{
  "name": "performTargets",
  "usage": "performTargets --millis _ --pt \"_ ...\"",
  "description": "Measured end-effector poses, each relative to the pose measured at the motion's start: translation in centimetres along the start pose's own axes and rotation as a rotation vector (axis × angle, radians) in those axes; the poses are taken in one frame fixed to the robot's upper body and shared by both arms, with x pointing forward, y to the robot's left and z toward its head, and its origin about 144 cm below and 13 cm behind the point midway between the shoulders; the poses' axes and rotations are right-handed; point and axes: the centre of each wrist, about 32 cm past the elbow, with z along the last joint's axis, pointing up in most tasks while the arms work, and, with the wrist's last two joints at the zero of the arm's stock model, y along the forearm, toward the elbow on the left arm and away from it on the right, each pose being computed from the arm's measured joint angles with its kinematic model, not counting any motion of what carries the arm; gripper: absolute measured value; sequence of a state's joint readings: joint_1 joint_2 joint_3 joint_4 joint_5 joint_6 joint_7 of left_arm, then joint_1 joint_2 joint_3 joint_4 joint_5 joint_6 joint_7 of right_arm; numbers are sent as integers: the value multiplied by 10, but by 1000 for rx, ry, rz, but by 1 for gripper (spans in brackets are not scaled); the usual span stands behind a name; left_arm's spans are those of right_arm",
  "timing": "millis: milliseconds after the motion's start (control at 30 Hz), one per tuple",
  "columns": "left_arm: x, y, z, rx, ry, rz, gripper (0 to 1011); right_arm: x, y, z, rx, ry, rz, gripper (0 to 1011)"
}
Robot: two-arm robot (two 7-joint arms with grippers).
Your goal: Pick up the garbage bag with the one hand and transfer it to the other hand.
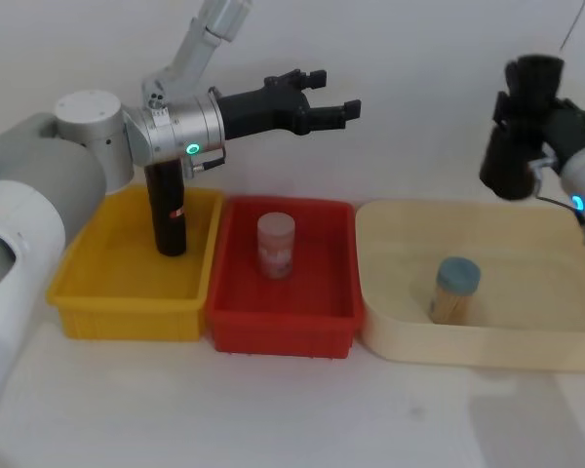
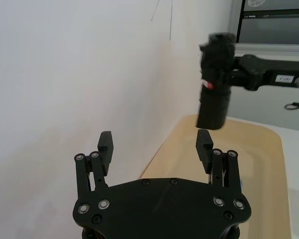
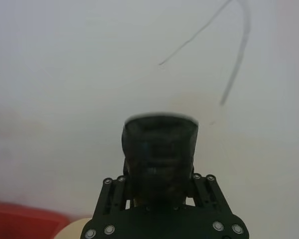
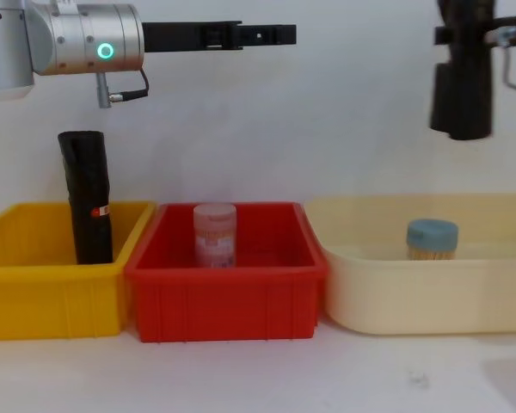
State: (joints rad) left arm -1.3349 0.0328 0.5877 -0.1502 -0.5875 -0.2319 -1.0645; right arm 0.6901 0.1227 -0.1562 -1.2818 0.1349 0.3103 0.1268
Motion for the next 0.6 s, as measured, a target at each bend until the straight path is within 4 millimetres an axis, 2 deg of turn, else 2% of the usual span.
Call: performTargets --millis 233,333,367,467,600 --pt "0 0 0 0 0 0 1001 22 -18 8 8 -6 -17 710" --pt "0 0 0 0 0 0 1001 28 -23 10 10 -8 -23 810" --pt "0 0 0 0 0 0 1001 28 -23 10 10 -8 -23 810" --pt "0 0 0 0 0 0 1001 33 -28 12 12 -10 -27 928" --pt "0 0 0 0 0 0 1001 36 -32 13 13 -12 -30 1001"
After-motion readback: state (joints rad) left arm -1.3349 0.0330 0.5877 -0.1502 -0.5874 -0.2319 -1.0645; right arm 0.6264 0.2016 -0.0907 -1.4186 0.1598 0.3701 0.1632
